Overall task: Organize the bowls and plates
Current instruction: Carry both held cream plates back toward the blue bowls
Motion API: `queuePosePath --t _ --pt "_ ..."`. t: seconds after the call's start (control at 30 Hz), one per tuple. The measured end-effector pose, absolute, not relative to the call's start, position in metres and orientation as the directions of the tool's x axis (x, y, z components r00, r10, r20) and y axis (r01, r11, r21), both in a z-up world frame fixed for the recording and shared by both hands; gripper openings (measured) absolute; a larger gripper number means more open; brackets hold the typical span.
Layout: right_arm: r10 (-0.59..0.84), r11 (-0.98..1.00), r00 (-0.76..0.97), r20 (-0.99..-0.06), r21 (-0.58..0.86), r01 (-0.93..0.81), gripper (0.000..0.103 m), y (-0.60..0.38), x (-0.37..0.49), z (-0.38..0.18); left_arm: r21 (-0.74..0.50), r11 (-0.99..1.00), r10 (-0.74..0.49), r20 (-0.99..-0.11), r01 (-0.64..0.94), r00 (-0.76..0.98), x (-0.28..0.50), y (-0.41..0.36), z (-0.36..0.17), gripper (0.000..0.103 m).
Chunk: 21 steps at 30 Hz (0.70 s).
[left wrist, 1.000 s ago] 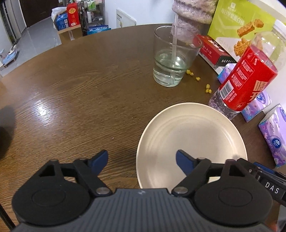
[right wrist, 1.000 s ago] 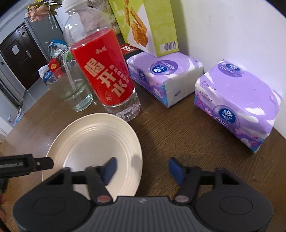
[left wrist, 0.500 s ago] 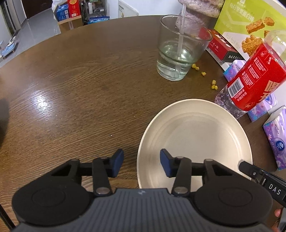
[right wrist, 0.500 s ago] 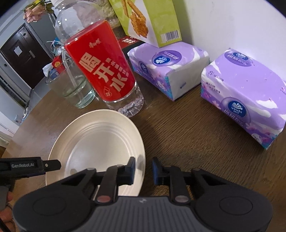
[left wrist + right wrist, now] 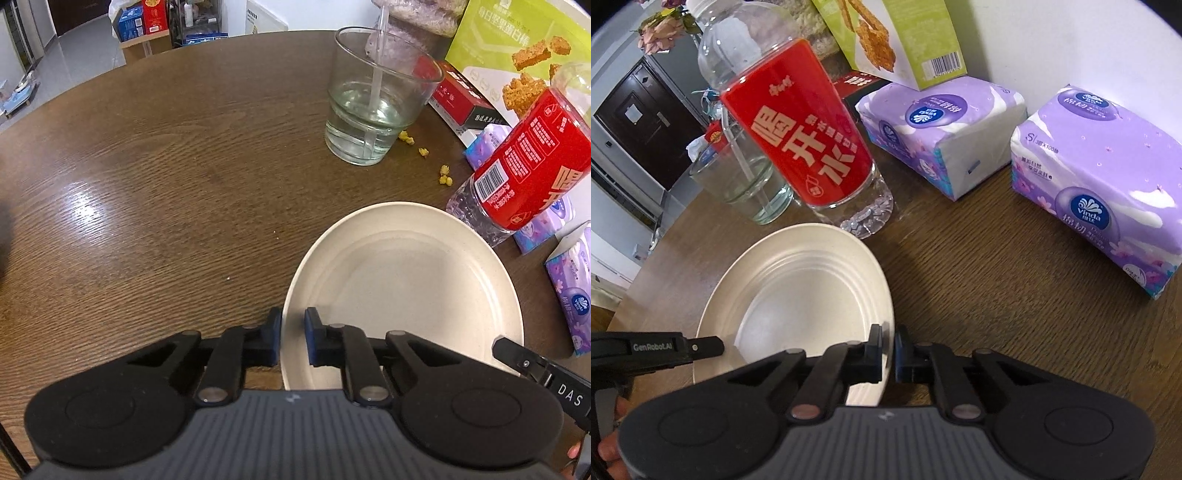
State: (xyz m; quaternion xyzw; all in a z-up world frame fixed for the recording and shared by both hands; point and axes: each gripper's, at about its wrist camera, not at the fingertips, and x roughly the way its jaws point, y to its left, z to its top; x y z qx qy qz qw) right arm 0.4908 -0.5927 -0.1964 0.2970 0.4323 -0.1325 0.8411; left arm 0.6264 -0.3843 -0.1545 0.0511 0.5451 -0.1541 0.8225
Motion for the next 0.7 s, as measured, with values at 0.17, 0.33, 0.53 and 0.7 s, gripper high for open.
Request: queuePosePath --t 0.17,0.33,0.53,0.7 --pt "0.029 0.79 0.604 -0.797 0.388 0.474 0.006 -0.591 0.487 -0.194 -0.079 0.946 -0.202 -0.902 0.315 0.381 0.622 -0.381 -0.149 0.012" --pt "0.015 0.799 0.621 -0.784 0.383 0.464 0.006 -0.583 0.483 -0.187 -0.078 0.945 -0.209 -0.892 0.319 0.4 0.615 -0.374 -0.145 0.012" --pt "0.004 0.8 0.636 -0.772 0.384 0.461 0.006 -0.566 0.473 -0.18 -0.072 0.943 -0.21 -0.886 0.324 0.413 0.603 -0.36 -0.139 0.012" --pt "-0.002 0.805 0.646 -0.764 0.382 0.454 0.006 -0.547 0.462 -0.17 -0.079 0.943 -0.22 -0.876 0.323 0.429 0.592 -0.34 -0.128 0.012"
